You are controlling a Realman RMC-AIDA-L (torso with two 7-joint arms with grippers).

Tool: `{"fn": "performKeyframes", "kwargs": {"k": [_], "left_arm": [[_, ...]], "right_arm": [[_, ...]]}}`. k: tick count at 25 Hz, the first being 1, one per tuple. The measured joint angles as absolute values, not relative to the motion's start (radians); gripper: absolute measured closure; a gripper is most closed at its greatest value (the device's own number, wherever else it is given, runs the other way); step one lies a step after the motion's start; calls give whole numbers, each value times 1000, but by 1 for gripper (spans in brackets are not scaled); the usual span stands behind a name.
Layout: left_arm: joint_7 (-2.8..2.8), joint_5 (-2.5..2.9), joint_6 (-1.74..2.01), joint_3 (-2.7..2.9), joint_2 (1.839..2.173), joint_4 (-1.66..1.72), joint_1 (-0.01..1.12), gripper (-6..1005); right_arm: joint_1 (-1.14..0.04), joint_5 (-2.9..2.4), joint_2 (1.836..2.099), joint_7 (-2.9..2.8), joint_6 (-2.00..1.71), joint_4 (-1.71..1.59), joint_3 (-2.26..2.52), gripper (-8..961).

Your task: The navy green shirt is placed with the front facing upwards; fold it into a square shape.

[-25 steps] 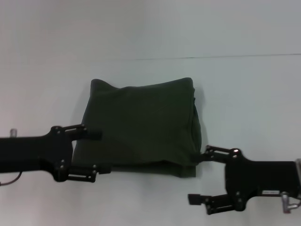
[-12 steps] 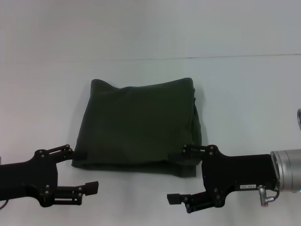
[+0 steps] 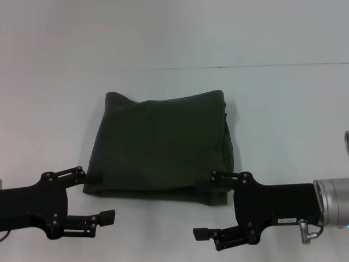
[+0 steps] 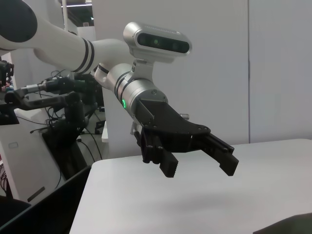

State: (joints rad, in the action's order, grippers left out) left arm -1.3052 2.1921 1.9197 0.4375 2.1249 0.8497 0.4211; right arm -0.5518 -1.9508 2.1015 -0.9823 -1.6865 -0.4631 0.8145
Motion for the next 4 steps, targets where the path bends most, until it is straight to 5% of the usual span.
{"fn": "performKeyframes", "kwargs": {"k": [4], "left_arm": [[-1304,2192,1920,438,2125,850,421,65]], "right_arm": [[-548,-1951,2101,-982,-1689,-463,815,12]]}}
